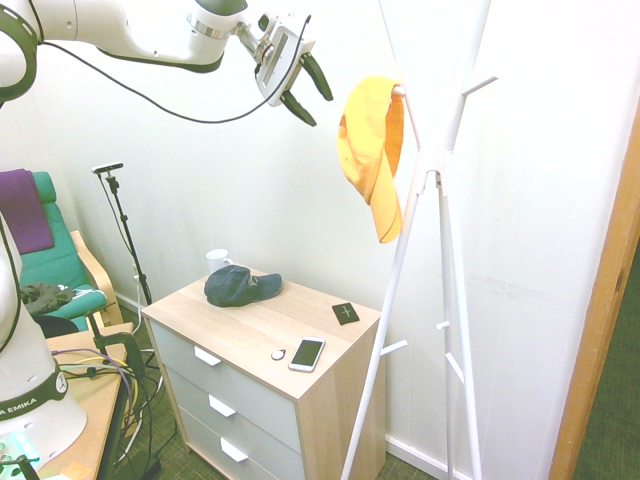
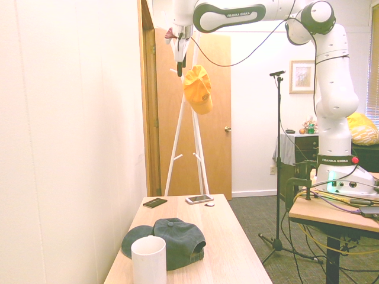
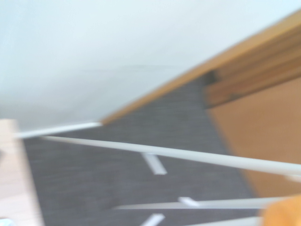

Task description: Hang the cap

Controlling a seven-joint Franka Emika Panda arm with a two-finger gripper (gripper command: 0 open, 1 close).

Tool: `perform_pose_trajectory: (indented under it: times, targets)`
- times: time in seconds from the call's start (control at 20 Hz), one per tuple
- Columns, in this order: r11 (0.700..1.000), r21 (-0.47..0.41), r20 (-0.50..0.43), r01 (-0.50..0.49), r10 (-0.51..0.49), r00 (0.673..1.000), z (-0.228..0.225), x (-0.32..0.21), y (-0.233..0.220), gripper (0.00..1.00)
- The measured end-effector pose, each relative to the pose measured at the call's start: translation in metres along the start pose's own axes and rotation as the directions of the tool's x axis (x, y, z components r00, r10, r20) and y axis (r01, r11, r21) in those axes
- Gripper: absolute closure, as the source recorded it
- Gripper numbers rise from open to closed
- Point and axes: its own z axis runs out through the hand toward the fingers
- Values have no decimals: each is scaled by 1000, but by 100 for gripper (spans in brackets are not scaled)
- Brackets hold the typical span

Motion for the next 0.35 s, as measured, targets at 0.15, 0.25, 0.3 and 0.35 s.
perform_pose_trajectory:
  times: [0.15,0.25,0.3,0.35]
  targets:
    - [993,112,133,-20,5,991,-1,-1,-3,0]
    - [983,177,226,-40,-1,974,1,-5,-5,0]
    - [978,203,273,-54,-3,962,3,-7,-6,0]
    - [972,226,323,-69,-8,946,5,-9,-8,0]
